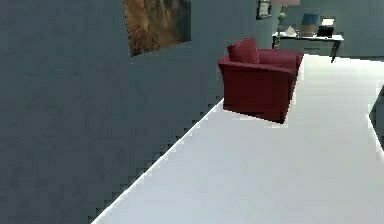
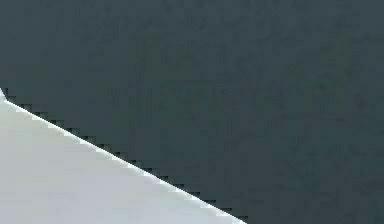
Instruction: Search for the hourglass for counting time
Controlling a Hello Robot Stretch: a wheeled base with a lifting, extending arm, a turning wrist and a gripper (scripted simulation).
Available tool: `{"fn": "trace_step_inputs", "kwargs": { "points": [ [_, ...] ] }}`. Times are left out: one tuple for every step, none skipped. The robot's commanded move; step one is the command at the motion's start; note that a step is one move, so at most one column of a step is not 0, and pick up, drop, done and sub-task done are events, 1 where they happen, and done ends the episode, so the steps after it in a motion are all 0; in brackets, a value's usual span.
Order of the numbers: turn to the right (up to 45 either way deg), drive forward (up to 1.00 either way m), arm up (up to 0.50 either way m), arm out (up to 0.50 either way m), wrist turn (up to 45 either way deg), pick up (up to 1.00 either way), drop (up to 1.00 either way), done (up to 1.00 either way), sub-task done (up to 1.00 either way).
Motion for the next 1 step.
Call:
{"fn": "trace_step_inputs", "kwargs": {
  "points": [
    [-45.0,0.0,0.0,0.0,0.0,0.0,0.0,0.0,0.0]
  ]
}}
